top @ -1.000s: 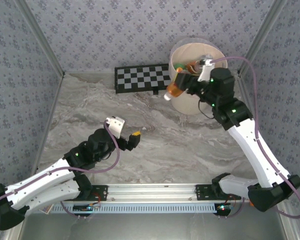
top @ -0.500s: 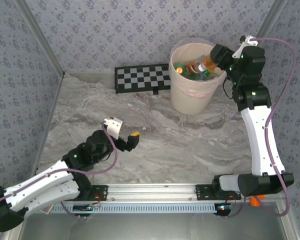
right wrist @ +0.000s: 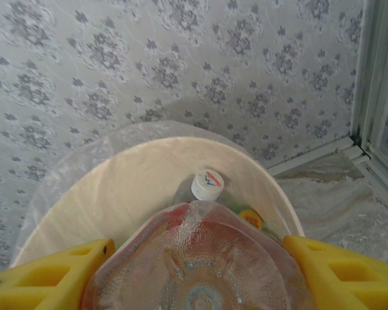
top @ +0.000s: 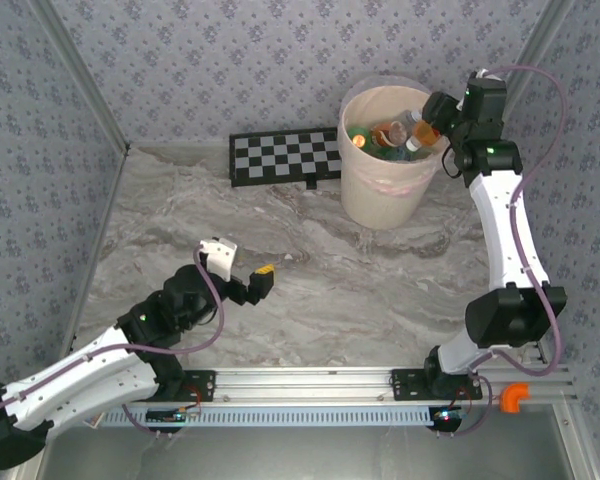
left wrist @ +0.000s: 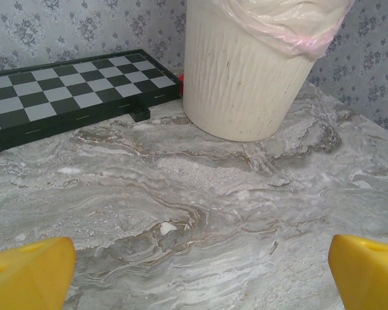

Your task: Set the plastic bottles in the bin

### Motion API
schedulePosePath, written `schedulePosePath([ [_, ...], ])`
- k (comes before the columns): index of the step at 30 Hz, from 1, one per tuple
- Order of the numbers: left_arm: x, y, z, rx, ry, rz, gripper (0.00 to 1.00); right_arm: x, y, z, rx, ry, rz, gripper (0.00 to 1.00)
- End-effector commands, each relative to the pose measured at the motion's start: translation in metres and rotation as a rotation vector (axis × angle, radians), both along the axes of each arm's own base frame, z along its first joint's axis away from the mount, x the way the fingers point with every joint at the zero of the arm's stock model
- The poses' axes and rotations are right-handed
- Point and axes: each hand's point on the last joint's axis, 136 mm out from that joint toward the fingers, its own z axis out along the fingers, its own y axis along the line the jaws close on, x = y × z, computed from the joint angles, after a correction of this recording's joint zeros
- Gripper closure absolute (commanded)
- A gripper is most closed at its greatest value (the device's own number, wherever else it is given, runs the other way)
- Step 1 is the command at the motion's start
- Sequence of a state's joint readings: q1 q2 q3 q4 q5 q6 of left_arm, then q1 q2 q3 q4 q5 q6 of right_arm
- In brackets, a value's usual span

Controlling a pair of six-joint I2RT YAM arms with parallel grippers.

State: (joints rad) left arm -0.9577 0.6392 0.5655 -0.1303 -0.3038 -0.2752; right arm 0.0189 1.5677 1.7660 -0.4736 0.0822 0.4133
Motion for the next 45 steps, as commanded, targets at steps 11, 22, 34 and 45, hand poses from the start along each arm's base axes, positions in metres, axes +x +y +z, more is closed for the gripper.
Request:
schedulePosePath([
  [11,0.0,0.0,0.006,-0.016,-0.008,0.003,0.0,0.004,-0.003,-0.002,-0.027,0.088,0.012,0.0],
  [22,0.001,-0.004,-0.001,-0.014,0.003,0.002,0.0,-0.001,0.023,0.0,-0.02,0.071,0.104,0.0],
  [34,0.007,0.017,-0.007,0.014,0.012,0.106,0.0,0.005,0.052,-0.03,0.003,0.143,0.173,0.0],
  [45,0.033,0.06,-0.012,0.029,0.024,0.403,0.0,-0.054,0.061,0.008,-0.095,-0.016,0.151,0.0],
])
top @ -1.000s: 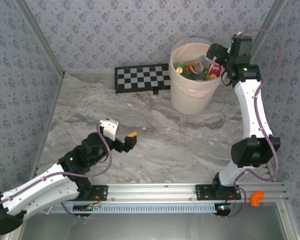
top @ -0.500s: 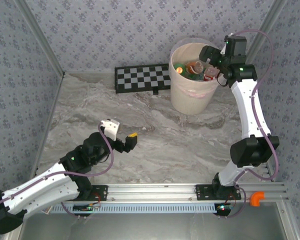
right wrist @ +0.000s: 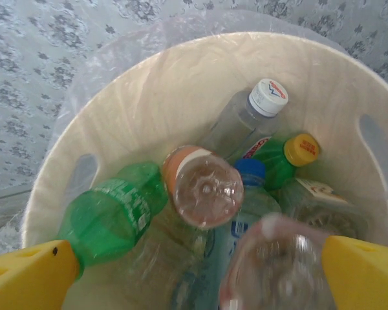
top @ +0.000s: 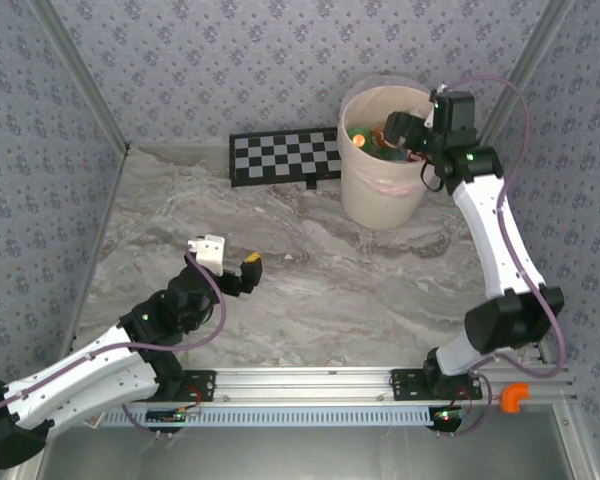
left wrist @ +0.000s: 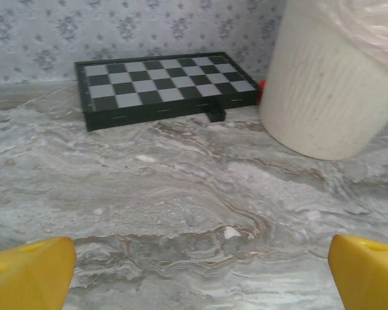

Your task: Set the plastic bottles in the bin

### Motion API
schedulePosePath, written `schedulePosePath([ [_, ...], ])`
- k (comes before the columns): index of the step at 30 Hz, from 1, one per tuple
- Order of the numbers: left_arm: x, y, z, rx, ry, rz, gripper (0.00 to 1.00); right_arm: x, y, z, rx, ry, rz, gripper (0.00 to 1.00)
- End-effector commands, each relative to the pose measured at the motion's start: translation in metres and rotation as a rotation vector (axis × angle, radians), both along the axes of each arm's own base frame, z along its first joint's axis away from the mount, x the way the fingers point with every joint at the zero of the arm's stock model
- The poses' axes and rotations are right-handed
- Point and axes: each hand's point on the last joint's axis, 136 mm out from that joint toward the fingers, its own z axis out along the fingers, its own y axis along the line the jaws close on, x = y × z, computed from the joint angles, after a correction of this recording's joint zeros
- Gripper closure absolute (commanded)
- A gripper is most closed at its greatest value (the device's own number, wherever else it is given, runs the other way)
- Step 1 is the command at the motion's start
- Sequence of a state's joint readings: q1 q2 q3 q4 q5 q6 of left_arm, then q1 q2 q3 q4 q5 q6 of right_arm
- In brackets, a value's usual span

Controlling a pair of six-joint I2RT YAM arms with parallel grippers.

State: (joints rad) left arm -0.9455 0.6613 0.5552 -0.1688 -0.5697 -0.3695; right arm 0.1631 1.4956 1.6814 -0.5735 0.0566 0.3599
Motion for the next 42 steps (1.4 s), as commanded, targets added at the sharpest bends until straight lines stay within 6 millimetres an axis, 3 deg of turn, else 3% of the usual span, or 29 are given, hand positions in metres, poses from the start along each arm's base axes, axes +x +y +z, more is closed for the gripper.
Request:
schedulePosePath([
  [1,0.011,0.021,-0.001,0.004,0.019,0.129,0.0,-0.03,-0.007,0.036,-0.043,-0.148,-0.03,0.0],
  [5,0.02,0.037,-0.009,0.021,0.063,0.223,0.0,-0.065,-0.007,0.026,-0.06,-0.187,-0.025,0.01],
  [8,0.027,0.049,-0.015,0.055,0.101,0.28,0.0,-0.088,-0.014,0.001,-0.079,-0.177,-0.039,0.0],
  [9,0.03,0.052,-0.016,0.066,0.111,0.292,0.0,-0.095,-0.017,-0.02,-0.092,-0.15,-0.046,0.01],
  [16,0.039,0.076,-0.032,0.061,0.142,0.39,0.0,-0.129,-0.044,-0.114,-0.155,-0.075,-0.144,0.01],
  [19,0.045,0.086,-0.032,0.102,0.169,0.409,0.0,-0.138,-0.055,-0.162,-0.207,-0.033,-0.187,0.01],
  [24,0.063,0.101,-0.04,0.147,0.233,0.462,0.0,-0.137,-0.071,-0.213,-0.338,-0.028,-0.231,0.01],
  [32,0.105,0.143,-0.059,0.268,0.199,0.561,0.0,-0.111,-0.087,-0.232,-0.454,-0.038,-0.28,0.01],
  [37,0.128,0.173,-0.089,0.336,0.246,0.631,0.0,-0.091,-0.1,-0.257,-0.507,-0.009,-0.32,0.01],
  [42,0.145,0.185,-0.118,0.37,0.222,0.632,0.0,-0.076,-0.102,-0.25,-0.49,-0.104,-0.331,0.01],
])
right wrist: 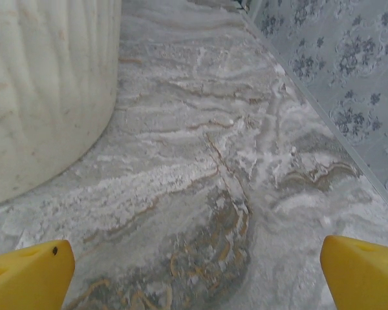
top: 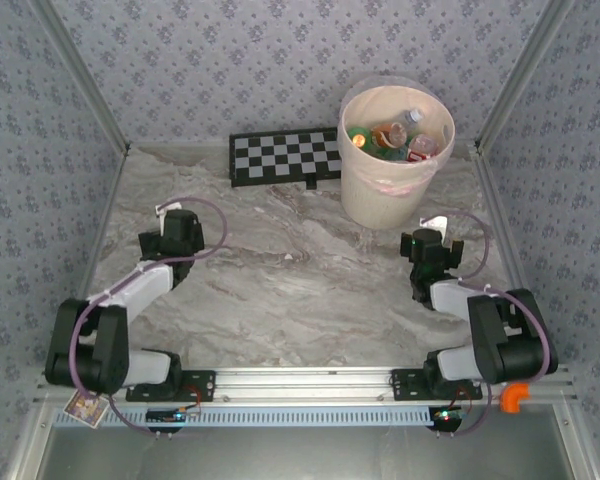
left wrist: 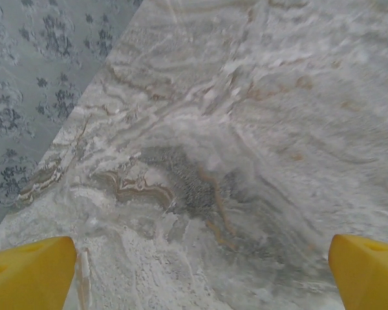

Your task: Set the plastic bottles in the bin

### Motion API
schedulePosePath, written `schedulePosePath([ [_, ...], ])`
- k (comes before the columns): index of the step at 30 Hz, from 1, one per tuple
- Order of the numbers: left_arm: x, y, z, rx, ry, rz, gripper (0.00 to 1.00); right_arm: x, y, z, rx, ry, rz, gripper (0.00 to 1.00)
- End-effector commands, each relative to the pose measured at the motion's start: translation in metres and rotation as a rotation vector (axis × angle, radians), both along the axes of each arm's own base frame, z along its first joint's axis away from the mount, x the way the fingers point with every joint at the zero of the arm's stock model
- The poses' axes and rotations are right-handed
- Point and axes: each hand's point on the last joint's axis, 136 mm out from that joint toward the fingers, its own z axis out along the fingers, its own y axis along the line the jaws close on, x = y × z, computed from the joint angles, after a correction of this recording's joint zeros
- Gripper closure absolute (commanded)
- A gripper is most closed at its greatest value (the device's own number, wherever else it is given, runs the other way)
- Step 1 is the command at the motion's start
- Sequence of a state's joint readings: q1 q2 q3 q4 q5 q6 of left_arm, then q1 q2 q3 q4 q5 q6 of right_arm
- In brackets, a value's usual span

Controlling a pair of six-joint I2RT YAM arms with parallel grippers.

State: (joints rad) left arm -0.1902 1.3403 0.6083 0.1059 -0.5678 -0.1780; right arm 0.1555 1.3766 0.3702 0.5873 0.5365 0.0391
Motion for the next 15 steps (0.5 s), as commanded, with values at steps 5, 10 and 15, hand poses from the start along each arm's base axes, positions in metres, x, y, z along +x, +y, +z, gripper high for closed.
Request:
schedulePosePath([
  [5,0.037,-0.002,-0.001,0.002,-0.151,-0.121,0.0,0.019,0.0,0.014,0.043,-0.158,0.07,0.01],
  [10,0.036,0.005,-0.009,-0.077,-0.25,-0.164,0.0,0.018,0.007,0.003,0.112,-0.161,0.166,0.01],
  [15,0.034,0.007,-0.018,-0.125,-0.274,-0.192,0.0,0.022,0.012,0.002,0.071,-0.154,0.21,0.01],
])
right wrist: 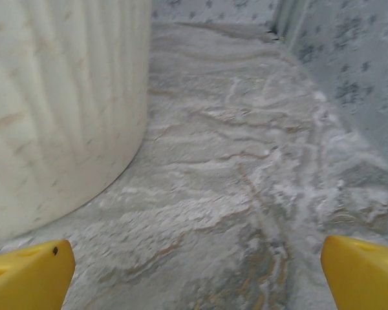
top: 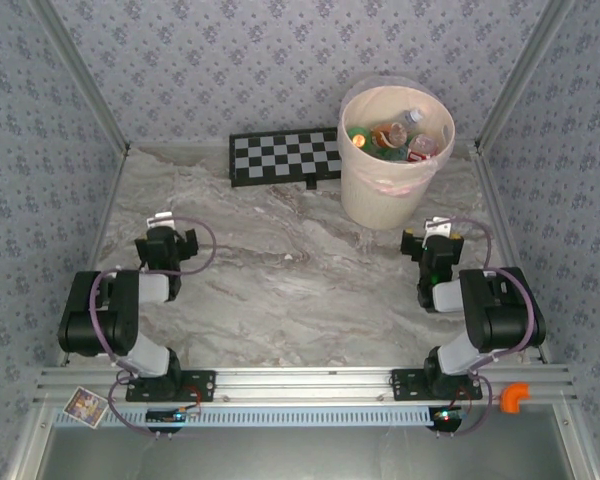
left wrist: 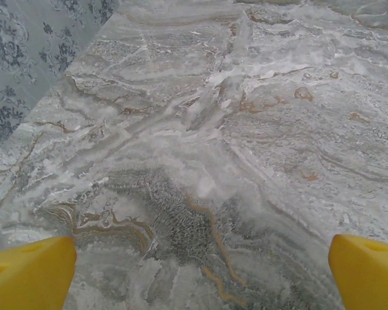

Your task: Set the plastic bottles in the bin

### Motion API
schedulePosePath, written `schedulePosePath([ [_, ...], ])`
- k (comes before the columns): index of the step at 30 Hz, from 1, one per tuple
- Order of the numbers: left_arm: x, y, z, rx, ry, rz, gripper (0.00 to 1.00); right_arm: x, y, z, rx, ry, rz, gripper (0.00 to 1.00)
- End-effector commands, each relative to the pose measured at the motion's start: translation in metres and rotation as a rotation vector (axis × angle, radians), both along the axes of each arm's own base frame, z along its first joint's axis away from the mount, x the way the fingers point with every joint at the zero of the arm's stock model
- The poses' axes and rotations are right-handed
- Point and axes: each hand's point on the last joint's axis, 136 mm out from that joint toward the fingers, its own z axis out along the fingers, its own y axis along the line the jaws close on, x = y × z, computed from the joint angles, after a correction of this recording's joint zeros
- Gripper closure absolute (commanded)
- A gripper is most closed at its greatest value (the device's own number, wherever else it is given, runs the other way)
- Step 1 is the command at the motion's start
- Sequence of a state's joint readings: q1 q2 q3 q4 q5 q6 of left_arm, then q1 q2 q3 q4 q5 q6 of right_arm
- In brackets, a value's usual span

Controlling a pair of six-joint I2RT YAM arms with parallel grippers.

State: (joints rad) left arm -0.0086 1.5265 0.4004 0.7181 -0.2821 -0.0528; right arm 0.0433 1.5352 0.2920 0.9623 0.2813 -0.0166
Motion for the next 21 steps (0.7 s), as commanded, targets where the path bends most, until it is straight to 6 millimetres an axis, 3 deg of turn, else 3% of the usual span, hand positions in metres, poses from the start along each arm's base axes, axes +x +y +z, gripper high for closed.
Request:
schedulePosePath([
  [1,0.014,-0.014,0.022,-0.046,-0.113,-0.074,0.0,0.008,0.01,0.013,-0.016,-0.052,0.064,0.01],
  [7,0.014,-0.013,0.023,-0.041,-0.119,-0.075,0.0,0.015,-0.002,0.011,0.02,-0.014,0.005,0.0],
  [21,0.017,-0.023,0.021,-0.047,-0.103,-0.137,0.0,0.016,-0.002,0.009,0.037,-0.006,0.022,0.0],
])
